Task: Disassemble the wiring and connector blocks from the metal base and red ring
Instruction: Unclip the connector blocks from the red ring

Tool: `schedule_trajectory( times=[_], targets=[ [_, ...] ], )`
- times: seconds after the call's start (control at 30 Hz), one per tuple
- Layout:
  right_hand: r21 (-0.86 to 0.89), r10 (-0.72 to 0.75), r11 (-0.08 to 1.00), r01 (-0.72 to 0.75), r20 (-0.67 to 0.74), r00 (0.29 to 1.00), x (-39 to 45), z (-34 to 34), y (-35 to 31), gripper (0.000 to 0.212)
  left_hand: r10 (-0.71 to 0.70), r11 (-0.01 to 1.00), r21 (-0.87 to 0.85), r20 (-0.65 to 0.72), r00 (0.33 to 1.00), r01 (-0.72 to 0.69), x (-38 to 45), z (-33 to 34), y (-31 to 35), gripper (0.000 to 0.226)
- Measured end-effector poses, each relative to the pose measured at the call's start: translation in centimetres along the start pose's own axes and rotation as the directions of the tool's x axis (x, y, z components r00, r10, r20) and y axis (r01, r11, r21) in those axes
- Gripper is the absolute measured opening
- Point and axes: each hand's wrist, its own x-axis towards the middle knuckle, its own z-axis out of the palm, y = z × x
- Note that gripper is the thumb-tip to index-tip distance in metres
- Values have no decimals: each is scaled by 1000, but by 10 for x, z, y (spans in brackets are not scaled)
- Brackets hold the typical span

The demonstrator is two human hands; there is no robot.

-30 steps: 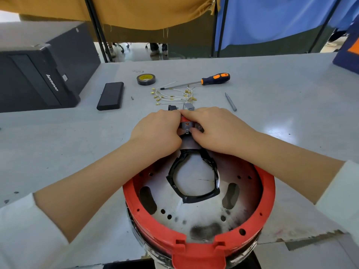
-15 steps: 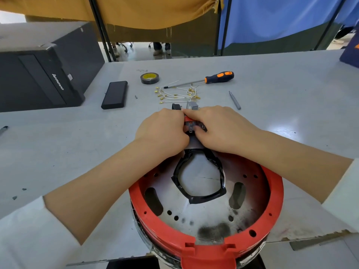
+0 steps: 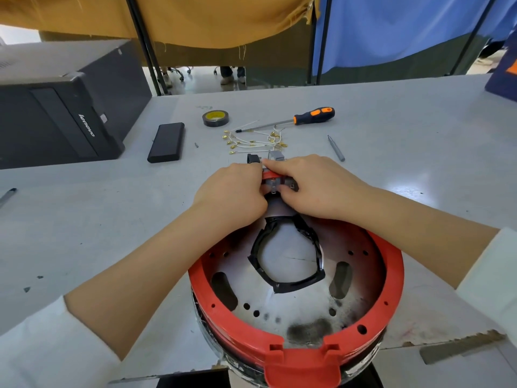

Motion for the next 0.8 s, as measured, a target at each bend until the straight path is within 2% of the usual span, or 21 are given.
schedule_trajectory(
  times=[0.17, 0.4, 0.8],
  targets=[
    [-14, 6, 1000, -6, -1, 1000, 1, 2, 0, 49, 7, 1000, -2, 10, 1000, -7, 1, 0, -2, 17],
    [-93, -24, 995, 21, -33, 999, 3, 7, 1, 50, -20, 997, 80, -9, 1000, 21, 2, -2, 5, 6],
    [-136, -33, 990, 30, -24, 999, 2, 8, 2, 49, -16, 985, 170, -33, 999, 21, -1, -1, 9, 13]
  ],
)
